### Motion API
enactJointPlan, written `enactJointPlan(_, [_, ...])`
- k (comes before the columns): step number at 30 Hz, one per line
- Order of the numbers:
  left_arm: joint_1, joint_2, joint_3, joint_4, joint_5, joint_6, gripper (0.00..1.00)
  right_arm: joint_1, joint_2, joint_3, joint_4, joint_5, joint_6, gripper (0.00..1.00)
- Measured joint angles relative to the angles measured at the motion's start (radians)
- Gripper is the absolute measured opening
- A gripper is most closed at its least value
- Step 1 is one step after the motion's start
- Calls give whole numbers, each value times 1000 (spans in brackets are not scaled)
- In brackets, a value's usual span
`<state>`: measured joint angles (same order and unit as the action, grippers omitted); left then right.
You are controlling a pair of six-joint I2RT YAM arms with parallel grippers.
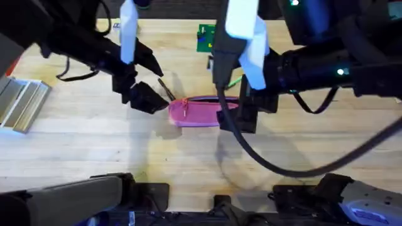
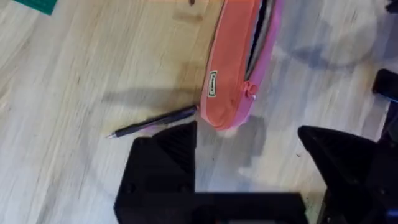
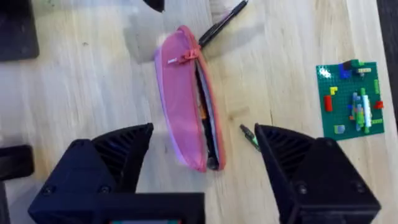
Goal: Unzip the bag, pick up the pens from the table one at a time and place them inside, then zip the bag closed.
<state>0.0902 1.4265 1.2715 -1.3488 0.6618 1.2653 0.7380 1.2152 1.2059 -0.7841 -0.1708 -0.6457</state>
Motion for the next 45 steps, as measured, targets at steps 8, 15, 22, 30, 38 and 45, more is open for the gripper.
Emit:
enactJointPlan(8, [46,-141,5,-25,21,77,995,0,48,37,-8,17,-7,648])
enactJointPlan(15, [46,-196,7,-29,27,91,995,0,48,37,-9,19,-8,37])
enactJointPlan(22, [46,-195,7,-29,27,93,993,0,48,37,-14,19,-9,32])
enactJointPlan(30, [46,-195,7,-29,27,94,994,0,124,41,-61,19,-9,32])
enactJointPlan(38, [46,-195,7,-29,27,94,993,0,238,41,-54,21,-29,32])
enactJointPlan(45, [46,-195,7,-29,27,94,993,0,292,41,-4,39,-44,32])
